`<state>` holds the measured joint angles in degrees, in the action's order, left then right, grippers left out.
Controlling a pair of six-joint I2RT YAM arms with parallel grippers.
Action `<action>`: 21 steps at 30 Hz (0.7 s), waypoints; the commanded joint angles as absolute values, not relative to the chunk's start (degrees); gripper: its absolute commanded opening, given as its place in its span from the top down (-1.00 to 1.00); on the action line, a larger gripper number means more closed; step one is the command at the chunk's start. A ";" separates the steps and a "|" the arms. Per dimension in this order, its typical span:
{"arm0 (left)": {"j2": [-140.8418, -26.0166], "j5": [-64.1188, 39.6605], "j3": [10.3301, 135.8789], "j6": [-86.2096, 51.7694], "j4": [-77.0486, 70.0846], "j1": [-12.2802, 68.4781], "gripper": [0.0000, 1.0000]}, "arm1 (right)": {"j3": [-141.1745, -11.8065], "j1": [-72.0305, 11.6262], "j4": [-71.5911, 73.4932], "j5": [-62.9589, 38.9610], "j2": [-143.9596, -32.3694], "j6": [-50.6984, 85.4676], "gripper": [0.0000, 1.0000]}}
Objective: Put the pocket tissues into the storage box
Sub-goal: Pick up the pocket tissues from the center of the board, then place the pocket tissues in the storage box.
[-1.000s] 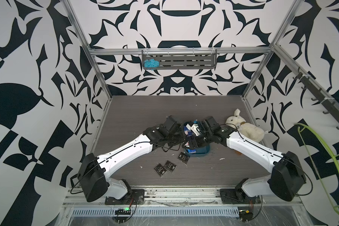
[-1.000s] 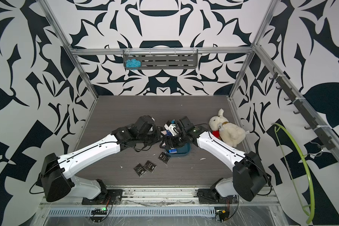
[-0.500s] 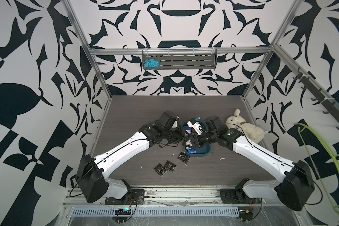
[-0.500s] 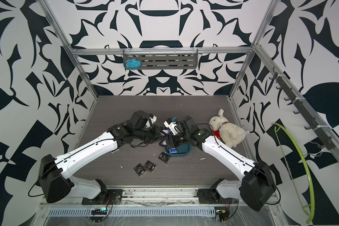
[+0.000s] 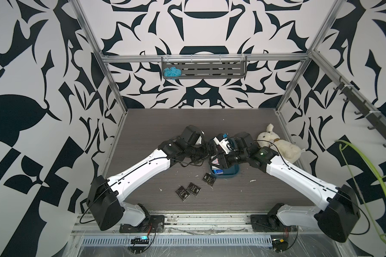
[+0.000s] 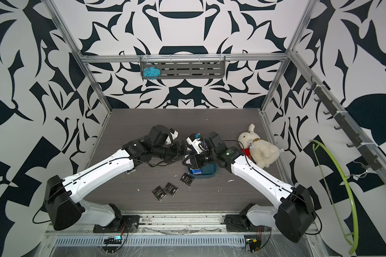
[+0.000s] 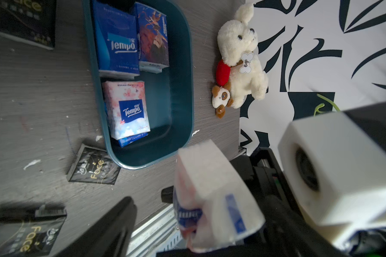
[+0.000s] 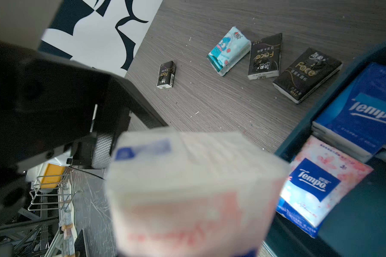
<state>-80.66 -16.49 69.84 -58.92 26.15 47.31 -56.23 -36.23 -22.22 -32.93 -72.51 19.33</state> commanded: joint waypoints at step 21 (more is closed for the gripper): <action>-89.29 -11.33 74.98 -39.78 37.86 26.09 -0.98 | -70.25 -35.42 -43.02 2.68 -91.69 25.78 0.25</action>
